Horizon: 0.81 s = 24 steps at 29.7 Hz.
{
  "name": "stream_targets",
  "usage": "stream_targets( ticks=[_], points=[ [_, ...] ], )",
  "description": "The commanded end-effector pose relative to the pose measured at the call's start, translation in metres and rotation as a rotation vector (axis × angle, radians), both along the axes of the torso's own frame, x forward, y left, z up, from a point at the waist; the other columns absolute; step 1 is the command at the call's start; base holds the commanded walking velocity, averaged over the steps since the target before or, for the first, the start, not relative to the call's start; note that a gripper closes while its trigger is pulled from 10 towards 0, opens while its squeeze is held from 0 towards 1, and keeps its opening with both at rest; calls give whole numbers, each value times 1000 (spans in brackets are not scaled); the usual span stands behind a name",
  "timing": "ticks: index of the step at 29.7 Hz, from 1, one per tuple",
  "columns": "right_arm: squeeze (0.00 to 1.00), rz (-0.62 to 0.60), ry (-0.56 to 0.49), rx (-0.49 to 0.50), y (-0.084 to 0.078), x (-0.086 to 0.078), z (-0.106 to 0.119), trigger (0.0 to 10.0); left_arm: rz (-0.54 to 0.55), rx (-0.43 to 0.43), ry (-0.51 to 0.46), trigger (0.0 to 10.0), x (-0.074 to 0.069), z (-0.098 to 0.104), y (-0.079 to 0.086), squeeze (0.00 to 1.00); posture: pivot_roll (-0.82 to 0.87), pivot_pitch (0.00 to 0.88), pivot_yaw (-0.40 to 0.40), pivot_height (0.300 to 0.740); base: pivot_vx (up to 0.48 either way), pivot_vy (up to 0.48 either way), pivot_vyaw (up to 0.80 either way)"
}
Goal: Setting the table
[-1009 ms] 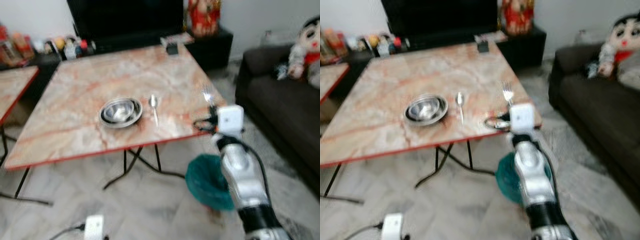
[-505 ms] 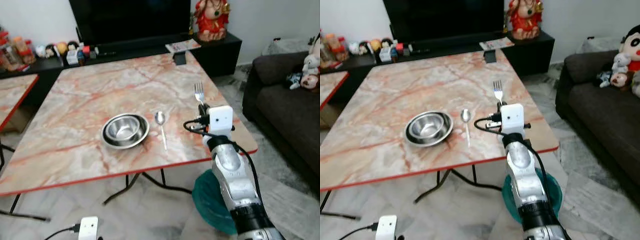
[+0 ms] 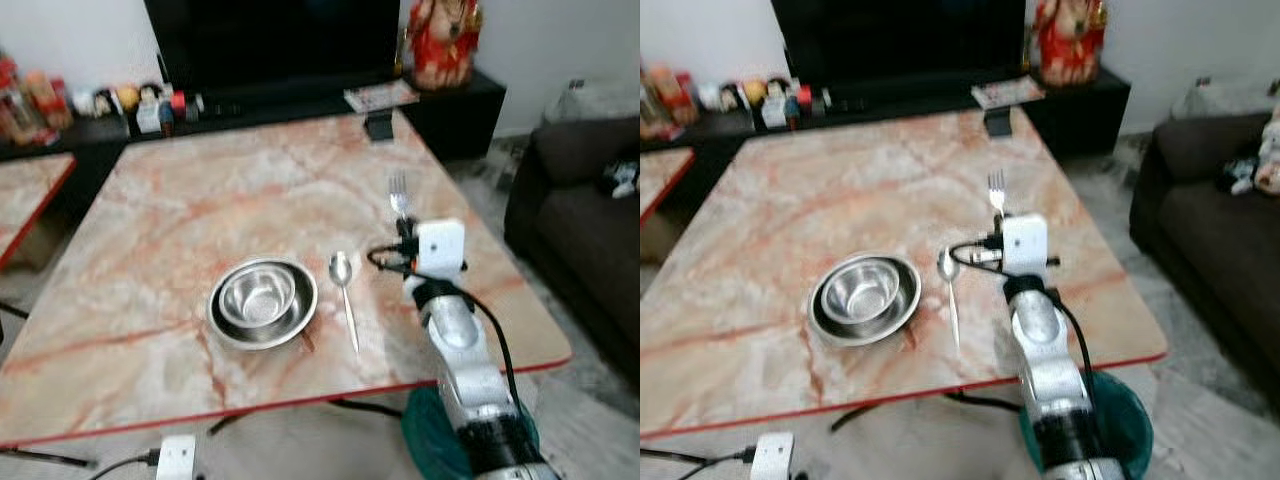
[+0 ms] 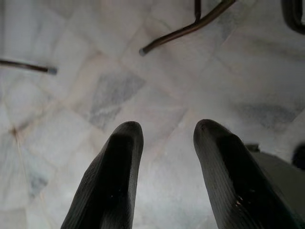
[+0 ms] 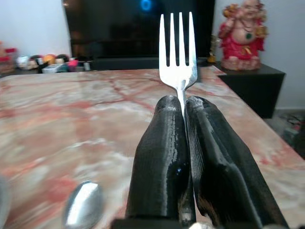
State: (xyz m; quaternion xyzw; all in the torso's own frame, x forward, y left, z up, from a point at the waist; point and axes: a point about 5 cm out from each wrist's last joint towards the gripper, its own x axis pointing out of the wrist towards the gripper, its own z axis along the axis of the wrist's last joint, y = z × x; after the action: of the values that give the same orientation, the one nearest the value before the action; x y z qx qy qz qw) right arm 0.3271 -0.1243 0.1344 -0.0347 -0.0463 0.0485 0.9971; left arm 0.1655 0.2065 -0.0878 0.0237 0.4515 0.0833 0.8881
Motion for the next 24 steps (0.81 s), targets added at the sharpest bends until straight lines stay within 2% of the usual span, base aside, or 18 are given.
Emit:
stream_targets(
  ticks=[1,13,20,24],
  points=[
    [0,-8,24,23,-1,-2,-3,10000,0,4,27,10000,-4,-2,-1,0,-18,34,83,740,0,0,0],
    [0,-5,101,60,6,-5,-20,10000,14,1,26,10000,-4,-2,1,0,-10,39,89,740,0,0,0],
    [0,-60,242,55,-2,-9,-49,10000,14,2,24,10000,-4,-2,2,0,-8,41,89,740,0,0,0],
    [0,-60,265,41,-2,-9,-53,10000,13,1,24,10000,-4,-2,2,0,-9,41,92,740,0,0,0]
  ],
)
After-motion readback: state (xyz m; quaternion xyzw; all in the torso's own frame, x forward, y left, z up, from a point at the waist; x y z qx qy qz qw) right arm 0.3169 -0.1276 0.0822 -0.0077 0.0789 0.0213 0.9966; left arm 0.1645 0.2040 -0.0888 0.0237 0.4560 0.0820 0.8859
